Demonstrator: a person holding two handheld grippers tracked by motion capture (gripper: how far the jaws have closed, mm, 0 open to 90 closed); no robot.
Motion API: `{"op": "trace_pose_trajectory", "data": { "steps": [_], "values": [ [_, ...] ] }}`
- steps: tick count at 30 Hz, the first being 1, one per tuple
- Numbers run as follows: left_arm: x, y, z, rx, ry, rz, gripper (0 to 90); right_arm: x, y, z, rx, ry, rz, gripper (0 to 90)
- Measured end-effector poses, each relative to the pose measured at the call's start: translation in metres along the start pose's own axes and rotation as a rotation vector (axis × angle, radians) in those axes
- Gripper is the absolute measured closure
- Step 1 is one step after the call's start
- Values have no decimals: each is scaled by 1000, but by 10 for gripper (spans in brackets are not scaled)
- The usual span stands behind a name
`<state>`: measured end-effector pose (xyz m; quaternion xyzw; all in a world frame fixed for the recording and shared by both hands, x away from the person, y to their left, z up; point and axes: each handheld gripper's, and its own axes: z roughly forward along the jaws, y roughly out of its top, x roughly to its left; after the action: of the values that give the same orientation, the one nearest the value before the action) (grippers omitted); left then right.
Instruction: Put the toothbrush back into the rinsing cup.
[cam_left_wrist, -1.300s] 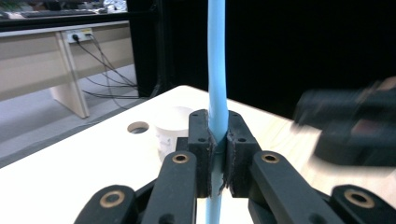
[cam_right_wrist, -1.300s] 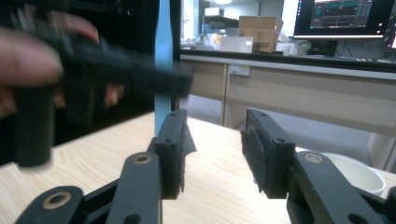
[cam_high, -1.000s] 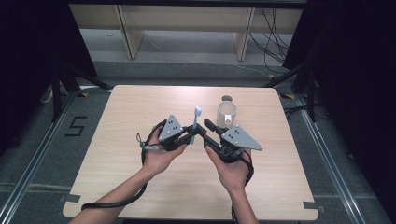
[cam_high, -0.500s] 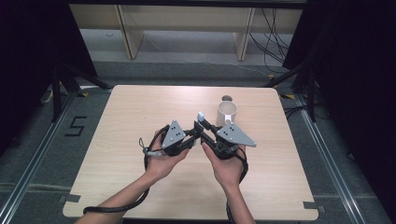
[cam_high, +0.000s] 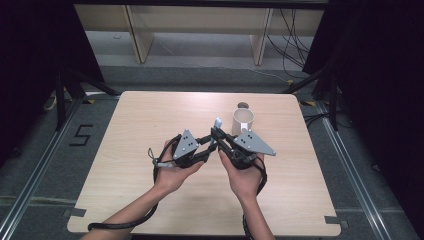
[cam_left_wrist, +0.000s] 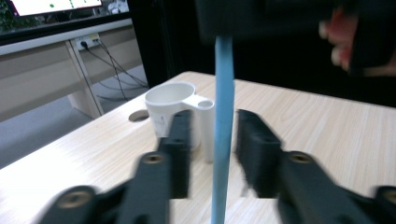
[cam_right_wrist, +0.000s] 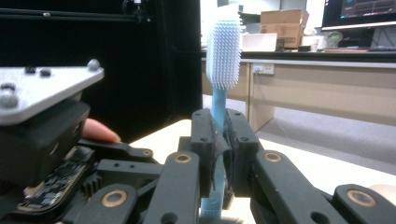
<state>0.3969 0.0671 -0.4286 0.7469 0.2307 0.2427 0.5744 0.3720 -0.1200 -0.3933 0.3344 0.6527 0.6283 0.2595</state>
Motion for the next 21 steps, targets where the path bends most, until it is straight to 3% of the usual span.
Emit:
{"op": "trace_pose_trajectory", "data": {
  "steps": [1,6,8,11,13,17,19,21],
  "values": [
    [1,-1,-2,0,4,-2,588,-2,1,1,-15,-6,-24,839],
    [10,-8,-16,41,38,-12,397,-11,6,-2,-14,-36,-4,839],
    [14,-10,-23,48,60,-2,332,-21,7,-5,-6,-62,-17,839],
    [20,-15,-34,68,84,6,320,-26,7,-7,-9,-72,-1,839],
    [25,-18,-41,80,97,9,318,-35,10,-11,-22,-88,-26,839],
    [37,-28,-58,90,139,6,319,-45,15,-16,-13,-101,-7,839],
    [41,-33,-65,93,153,-1,320,-50,18,-19,-13,-119,-35,839],
    [44,-38,-72,98,167,-17,320,-54,20,-21,-16,-130,-21,839]
  ]
}}
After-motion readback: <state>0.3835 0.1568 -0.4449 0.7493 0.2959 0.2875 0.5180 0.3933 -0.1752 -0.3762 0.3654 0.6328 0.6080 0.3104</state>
